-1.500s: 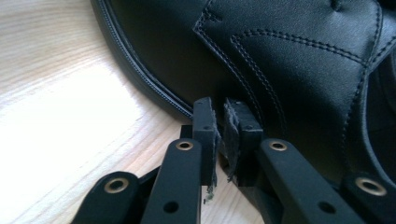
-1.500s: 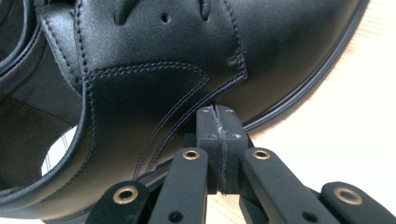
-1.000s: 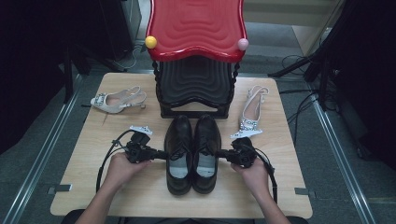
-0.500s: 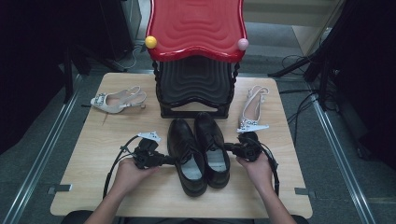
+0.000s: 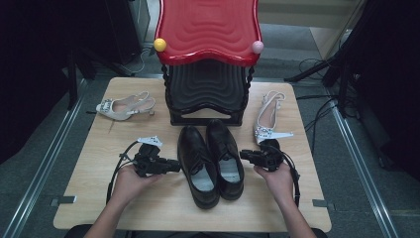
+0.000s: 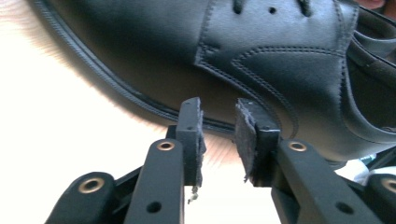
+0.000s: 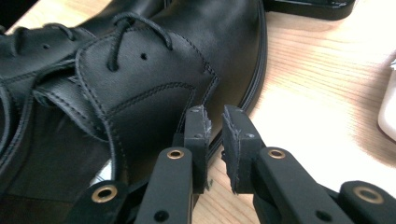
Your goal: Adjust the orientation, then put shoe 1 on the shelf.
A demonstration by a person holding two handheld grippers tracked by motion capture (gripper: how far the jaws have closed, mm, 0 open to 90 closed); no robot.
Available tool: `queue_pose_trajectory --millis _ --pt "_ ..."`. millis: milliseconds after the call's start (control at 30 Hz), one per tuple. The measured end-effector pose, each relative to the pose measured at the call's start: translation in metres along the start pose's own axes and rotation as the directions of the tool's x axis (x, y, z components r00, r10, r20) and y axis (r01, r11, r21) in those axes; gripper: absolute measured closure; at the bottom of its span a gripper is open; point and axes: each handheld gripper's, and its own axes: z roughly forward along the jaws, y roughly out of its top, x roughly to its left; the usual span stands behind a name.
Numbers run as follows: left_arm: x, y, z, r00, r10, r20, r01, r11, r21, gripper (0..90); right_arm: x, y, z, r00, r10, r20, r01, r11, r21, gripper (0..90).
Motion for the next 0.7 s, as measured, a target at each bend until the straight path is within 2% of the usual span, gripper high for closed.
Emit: queue_pose_trajectory --millis 200,467,700 --pt "0.002 0.000 -0.004 0.9994 0.009 -0.033 -0.009 0.9999 -0.008 59.9 0.001 0.001 -0.008 0.9999 0.004 -0.011 -0.004 1.000 -0.012 77.0" --pt "0.004 0.001 -0.010 0.9965 0.027 -0.079 -0.028 0.9996 -0.010 51.4 0.009 0.008 -0.019 0.9995 -0.019 -0.024 0.018 0.999 -0.038 74.7" --pt "0.007 0.003 -0.013 0.9969 0.011 -0.079 -0.012 0.9998 -0.017 46.1 0.025 0.012 -0.029 0.9977 -0.047 -0.049 0.045 0.998 -0.045 72.1"
